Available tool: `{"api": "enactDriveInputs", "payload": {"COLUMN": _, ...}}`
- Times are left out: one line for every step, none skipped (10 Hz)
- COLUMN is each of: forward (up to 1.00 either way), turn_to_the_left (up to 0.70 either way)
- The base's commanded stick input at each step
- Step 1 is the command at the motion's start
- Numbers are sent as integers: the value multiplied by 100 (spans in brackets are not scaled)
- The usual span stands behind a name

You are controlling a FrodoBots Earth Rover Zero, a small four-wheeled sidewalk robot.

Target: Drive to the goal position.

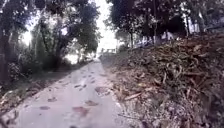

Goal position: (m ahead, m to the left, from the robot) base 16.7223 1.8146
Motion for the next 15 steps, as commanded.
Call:
{"api": "enactDriveInputs", "payload": {"forward": 50, "turn_to_the_left": 0}}
{"api": "enactDriveInputs", "payload": {"forward": 50, "turn_to_the_left": 0}}
{"api": "enactDriveInputs", "payload": {"forward": 45, "turn_to_the_left": 0}}
{"api": "enactDriveInputs", "payload": {"forward": 23, "turn_to_the_left": 0}}
{"api": "enactDriveInputs", "payload": {"forward": 1, "turn_to_the_left": 0}}
{"api": "enactDriveInputs", "payload": {"forward": 0, "turn_to_the_left": 0}}
{"api": "enactDriveInputs", "payload": {"forward": 0, "turn_to_the_left": 0}}
{"api": "enactDriveInputs", "payload": {"forward": 0, "turn_to_the_left": 0}}
{"api": "enactDriveInputs", "payload": {"forward": 0, "turn_to_the_left": 0}}
{"api": "enactDriveInputs", "payload": {"forward": 0, "turn_to_the_left": 0}}
{"api": "enactDriveInputs", "payload": {"forward": 0, "turn_to_the_left": 0}}
{"api": "enactDriveInputs", "payload": {"forward": 0, "turn_to_the_left": 0}}
{"api": "enactDriveInputs", "payload": {"forward": 0, "turn_to_the_left": 0}}
{"api": "enactDriveInputs", "payload": {"forward": 0, "turn_to_the_left": 0}}
{"api": "enactDriveInputs", "payload": {"forward": 5, "turn_to_the_left": 0}}
